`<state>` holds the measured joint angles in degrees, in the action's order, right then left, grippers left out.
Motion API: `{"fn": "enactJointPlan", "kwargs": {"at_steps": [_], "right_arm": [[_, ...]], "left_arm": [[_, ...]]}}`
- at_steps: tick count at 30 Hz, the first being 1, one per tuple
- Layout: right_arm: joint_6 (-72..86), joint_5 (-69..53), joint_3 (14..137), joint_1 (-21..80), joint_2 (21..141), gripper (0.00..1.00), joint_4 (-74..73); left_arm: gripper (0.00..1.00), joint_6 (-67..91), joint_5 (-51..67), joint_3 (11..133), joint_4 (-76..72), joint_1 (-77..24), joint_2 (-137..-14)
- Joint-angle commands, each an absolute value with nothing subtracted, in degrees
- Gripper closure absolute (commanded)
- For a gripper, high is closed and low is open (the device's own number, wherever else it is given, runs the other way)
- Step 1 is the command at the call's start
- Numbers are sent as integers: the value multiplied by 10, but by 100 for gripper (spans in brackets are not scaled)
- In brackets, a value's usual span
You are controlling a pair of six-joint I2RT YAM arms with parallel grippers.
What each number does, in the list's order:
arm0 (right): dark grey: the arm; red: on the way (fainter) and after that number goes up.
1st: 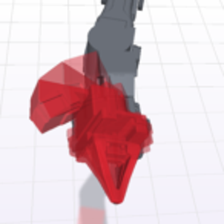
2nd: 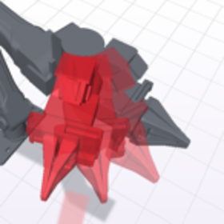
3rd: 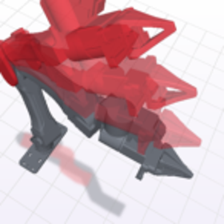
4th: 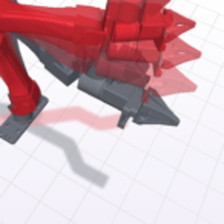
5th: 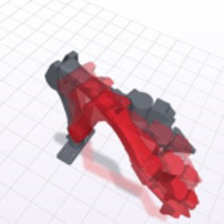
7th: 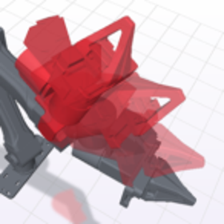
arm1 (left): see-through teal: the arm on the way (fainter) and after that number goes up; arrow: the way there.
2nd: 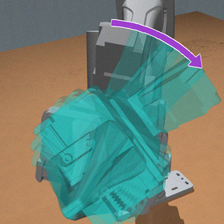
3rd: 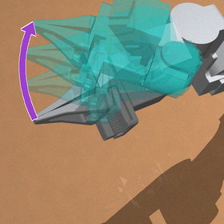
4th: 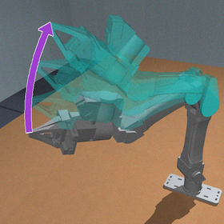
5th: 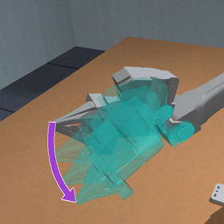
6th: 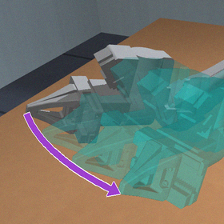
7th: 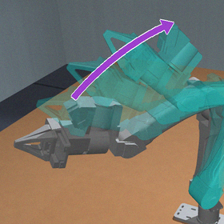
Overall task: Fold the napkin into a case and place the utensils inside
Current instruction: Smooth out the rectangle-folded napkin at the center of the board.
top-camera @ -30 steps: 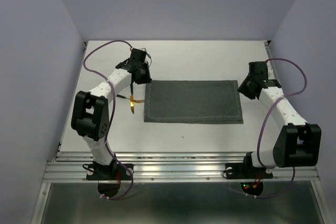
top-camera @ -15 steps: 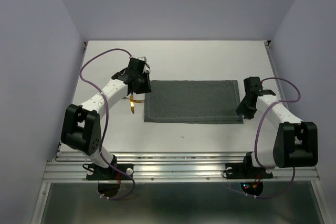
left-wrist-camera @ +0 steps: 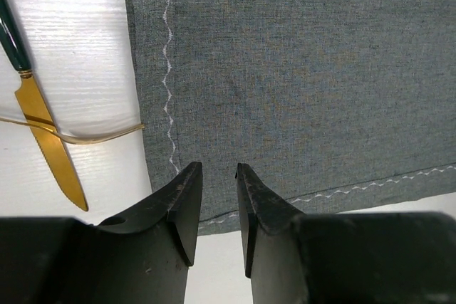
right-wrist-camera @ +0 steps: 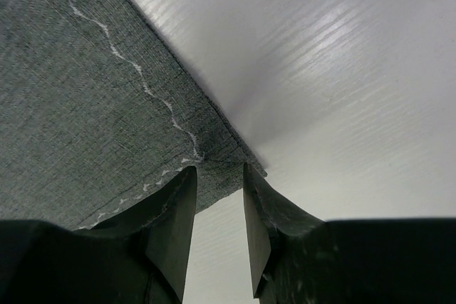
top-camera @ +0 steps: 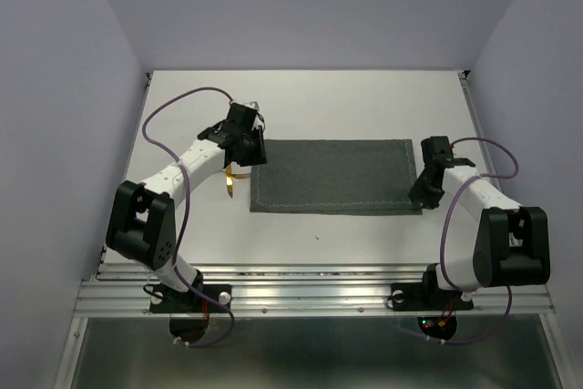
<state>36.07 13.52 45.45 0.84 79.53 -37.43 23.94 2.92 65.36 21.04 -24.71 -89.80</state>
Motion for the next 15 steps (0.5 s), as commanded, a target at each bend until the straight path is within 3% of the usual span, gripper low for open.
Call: {"fn": "enactJointPlan", "kwargs": {"at_steps": [1,11,15], "right_arm": [[366,139,435,8,796,62,-336],[367,130,439,8,807,75,-323],[369,134,433,8,798,86,-323]], "left_arm": [[62,249,30,664,210,-256,-879],[62,254,22,664,214,-265,-875],[62,253,22,666,214,-267,-877]]}}
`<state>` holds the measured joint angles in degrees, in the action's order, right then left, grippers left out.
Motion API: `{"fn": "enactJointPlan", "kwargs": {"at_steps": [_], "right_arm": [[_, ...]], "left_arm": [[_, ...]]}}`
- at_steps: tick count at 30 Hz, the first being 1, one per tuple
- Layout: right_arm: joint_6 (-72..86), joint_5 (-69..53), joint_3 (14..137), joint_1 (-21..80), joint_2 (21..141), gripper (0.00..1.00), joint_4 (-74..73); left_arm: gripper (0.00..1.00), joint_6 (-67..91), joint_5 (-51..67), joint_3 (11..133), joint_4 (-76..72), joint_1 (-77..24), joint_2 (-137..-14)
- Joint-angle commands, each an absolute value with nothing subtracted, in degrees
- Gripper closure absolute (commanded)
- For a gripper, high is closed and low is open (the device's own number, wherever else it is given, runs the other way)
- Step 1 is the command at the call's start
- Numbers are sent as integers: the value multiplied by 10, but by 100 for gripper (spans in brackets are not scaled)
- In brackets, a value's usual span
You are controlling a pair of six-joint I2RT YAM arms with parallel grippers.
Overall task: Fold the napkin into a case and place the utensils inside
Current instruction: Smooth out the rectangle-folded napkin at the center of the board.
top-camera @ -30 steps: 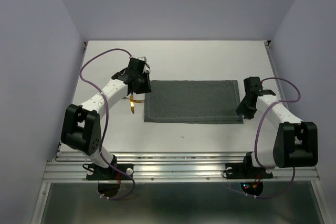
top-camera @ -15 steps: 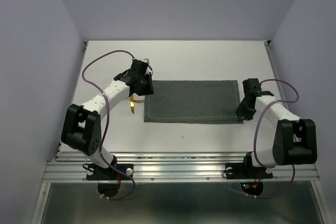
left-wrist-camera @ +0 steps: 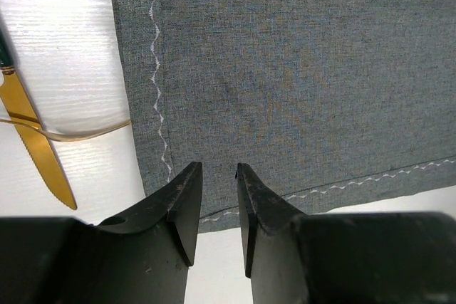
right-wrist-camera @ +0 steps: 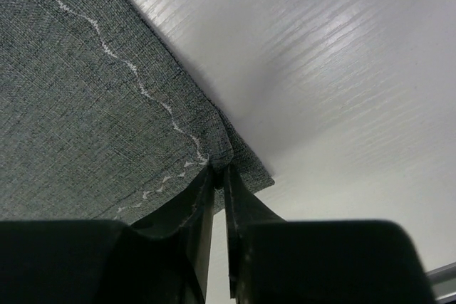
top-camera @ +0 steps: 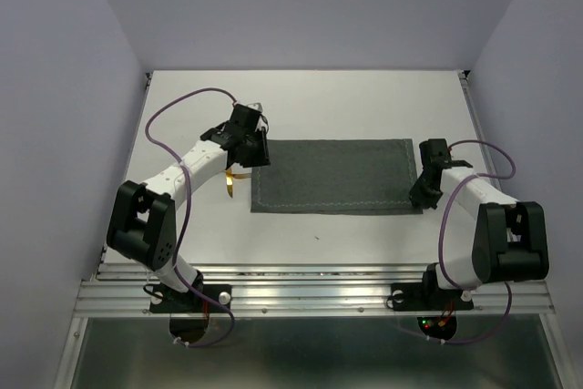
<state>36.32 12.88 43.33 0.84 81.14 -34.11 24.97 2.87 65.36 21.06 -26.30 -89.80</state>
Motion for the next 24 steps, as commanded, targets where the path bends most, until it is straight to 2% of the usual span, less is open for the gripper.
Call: {"fn": "enactJointPlan", "kwargs": {"at_steps": [1,9,11,14,24], "right_arm": [[369,134,432,8,795,87,-323],[367,124,441,8,760,86,-331],[366,119,445,8,758,88,-337],[367,117,459,8,739,96,-356],[367,105,515,8,651,98,-455]], "left_arm": [[62,252,22,665,214,-268,-877],[62,250,22,665,213,-271,-883],[62,250,22,667,211,-272,-885],[62,250,24,666,209,-272,-885],[62,249,23,666,208,-273,-891]]}}
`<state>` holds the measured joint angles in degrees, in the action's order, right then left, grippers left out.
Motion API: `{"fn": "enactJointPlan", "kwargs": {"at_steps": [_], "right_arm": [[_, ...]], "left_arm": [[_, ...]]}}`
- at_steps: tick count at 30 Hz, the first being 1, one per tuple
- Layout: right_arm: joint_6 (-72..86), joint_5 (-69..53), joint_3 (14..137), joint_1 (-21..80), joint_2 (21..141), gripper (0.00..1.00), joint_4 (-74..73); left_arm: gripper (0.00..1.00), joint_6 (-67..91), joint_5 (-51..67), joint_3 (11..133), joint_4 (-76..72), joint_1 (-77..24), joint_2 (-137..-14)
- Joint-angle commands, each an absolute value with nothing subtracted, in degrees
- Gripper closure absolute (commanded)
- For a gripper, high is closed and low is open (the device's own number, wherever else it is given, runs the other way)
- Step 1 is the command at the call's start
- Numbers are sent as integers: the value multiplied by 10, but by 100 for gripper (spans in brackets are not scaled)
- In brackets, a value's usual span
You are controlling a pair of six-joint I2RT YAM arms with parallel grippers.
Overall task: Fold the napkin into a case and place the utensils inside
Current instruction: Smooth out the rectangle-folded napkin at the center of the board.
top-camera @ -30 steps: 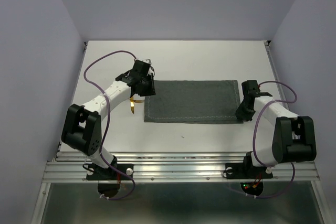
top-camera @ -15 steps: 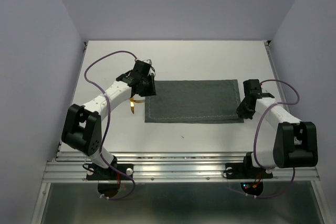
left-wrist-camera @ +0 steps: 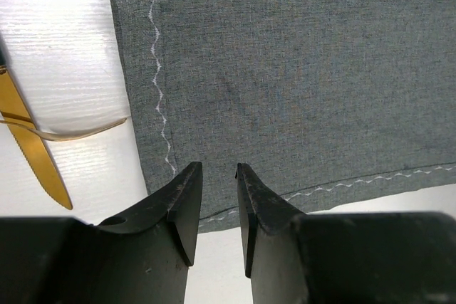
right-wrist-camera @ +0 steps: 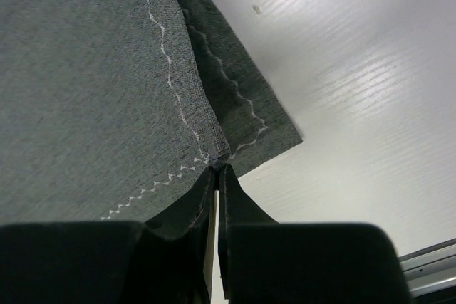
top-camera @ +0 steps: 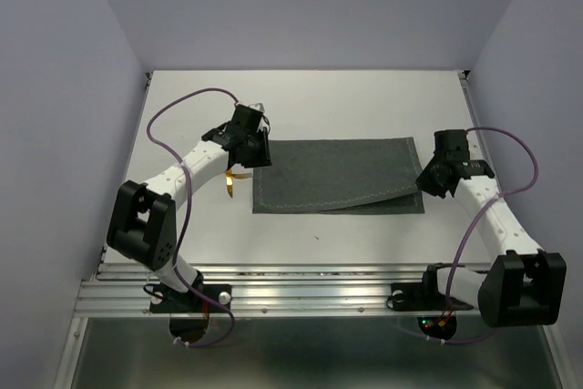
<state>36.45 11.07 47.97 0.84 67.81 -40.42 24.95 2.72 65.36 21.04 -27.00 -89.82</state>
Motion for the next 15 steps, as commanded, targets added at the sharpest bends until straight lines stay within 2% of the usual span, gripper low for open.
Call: {"fn": "enactJointPlan", "kwargs": {"at_steps": [1,7,15], "right_arm": [[367,106,522,8,647,98,-463],[377,91,548,8,645,97,-548],[402,106,498,8,641,96,-594]], "left_arm": [[62,248,23,669,209,-272,-893],[62,243,10,684,224,-273,-892],[62,252,25,678,214,-274,-895]]}}
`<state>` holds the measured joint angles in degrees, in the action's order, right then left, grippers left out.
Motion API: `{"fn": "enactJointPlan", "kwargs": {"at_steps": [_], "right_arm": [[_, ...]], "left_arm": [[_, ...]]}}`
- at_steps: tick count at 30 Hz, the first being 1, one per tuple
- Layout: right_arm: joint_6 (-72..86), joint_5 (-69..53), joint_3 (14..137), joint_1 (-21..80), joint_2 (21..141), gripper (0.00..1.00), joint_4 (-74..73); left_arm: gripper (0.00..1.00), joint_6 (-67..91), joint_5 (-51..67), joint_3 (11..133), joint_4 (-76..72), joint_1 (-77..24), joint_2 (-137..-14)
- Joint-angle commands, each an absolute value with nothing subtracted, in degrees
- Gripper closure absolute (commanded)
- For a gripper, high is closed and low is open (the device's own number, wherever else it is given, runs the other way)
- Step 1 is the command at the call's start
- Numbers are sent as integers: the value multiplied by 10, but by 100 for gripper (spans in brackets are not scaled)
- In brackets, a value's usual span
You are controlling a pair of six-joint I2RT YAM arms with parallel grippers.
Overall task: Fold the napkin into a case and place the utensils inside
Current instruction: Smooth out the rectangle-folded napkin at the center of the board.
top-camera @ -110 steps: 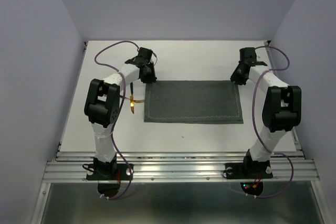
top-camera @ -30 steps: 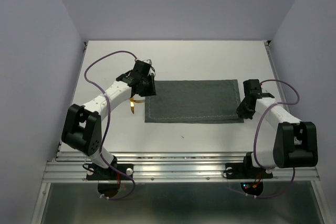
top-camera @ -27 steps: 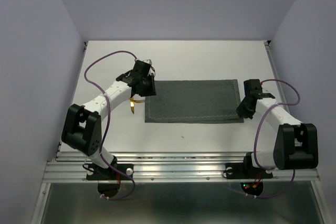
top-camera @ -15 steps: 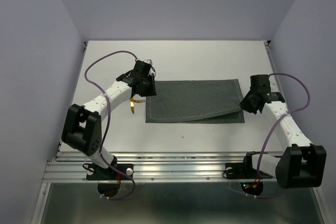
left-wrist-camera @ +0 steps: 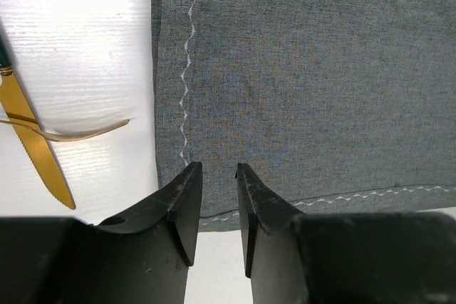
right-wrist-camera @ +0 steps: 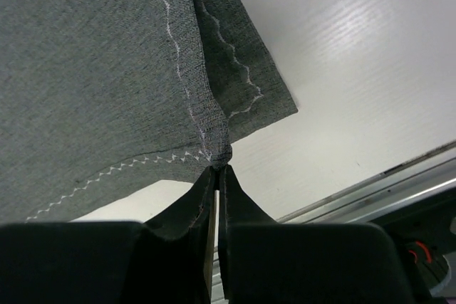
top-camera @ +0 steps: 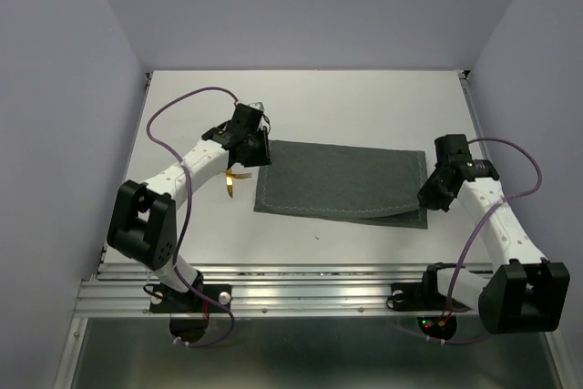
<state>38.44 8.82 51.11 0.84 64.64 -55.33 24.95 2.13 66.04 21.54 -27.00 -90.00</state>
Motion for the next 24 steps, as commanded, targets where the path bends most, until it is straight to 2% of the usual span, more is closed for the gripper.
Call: {"fn": "enactJointPlan", "kwargs": {"at_steps": [1,5,8,9,10,12,17,21,24], "right_arm": [[403,109,496,8,644,97,-594],[403,116,506,8,668,95,-613],[398,109,511,8,685,66,-626],[398,108,512,8,685,51,-627],[398,111,514,8,684,45,-626],[403,115,519,8,680,43,-621],[409,123,517,8,703,45,-576],[406,102,519,8,756,58,-525],[413,99,523,8,780,60,-499]], "left_arm": [[62,252,25,677,212,-274,-896],[62,246,29,676,215,-275,-900],[62,244,30,672,215,-275,-905],[62,245,32,672,215,-275,-908],[62,244,33,672,215,-276,-911],[62,244,34,676,215,-279,-912],[62,243,38,679,214,-286,-920],[62,245,50,673,198,-287,-934],[63,250,67,664,179,-287,-948]]}}
